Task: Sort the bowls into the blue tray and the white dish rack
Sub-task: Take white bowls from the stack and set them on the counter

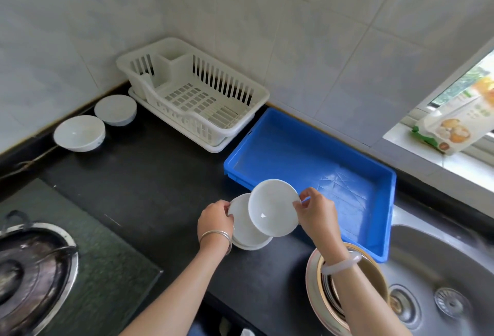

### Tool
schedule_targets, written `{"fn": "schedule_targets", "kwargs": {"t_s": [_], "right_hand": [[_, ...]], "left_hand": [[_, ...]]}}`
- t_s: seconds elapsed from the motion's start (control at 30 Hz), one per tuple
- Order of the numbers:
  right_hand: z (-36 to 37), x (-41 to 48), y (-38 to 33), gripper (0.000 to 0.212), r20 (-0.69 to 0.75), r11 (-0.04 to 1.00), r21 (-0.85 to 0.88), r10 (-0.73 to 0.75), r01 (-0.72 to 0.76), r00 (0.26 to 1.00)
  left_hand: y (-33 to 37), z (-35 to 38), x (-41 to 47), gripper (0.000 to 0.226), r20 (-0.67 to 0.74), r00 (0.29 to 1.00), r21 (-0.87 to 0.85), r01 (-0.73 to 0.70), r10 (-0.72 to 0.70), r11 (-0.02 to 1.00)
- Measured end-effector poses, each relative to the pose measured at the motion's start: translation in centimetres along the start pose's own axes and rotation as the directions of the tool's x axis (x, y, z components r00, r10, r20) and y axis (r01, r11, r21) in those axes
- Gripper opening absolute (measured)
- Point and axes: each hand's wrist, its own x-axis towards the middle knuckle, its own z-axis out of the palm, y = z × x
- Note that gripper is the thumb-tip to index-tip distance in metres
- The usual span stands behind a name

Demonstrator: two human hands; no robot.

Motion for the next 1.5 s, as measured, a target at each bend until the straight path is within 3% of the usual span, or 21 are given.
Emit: {"fn": "schedule_targets", "kwargs": {"t_s": [0.37,0.6,0.97,1.17,1.3,1.5], "right_hand": [[-2.1,0.6,-1.9,0.017,0.008,0.982,0.191,-0.005,0.003,1.000],[-1.6,2.9,-7.0,0.015,0.068,0.964,0.257,-0.083,0.063,0.994],[8.5,7.4,-16.1,0.013,0.280,0.943,0.321,-0.178,0.083,0.943],[15.0,9.6,-20.6,0.009,0.369,0.921,0.388,-0.130,-0.026,0.920],[18.4,11.1,-22.9,0.006,0.419,0.914,0.396,-0.093,-0.090,0.903],[21.5,12.8,-24.8,0.018,0.421,0.877,0.449,-0.042,-0.168,0.906]], "left_hand": [[0.5,-3.2,1.6,0.019,-0.019,1.000,-0.212,0.014,-0.018,0.977],[-1.8,-9.2,5.1,0.022,-0.071,0.991,-0.433,0.070,-0.112,0.899],[-10.3,-15.9,11.1,0.024,-0.195,0.891,-0.603,0.220,-0.409,0.767],[-13.6,-17.9,14.2,0.023,-0.231,0.808,-0.700,0.249,-0.542,0.669],[-14.6,-18.7,16.5,0.023,-0.225,0.777,-0.742,0.254,-0.587,0.620],[-15.0,-19.4,18.9,0.023,-0.221,0.758,-0.773,0.247,-0.614,0.584]]}}
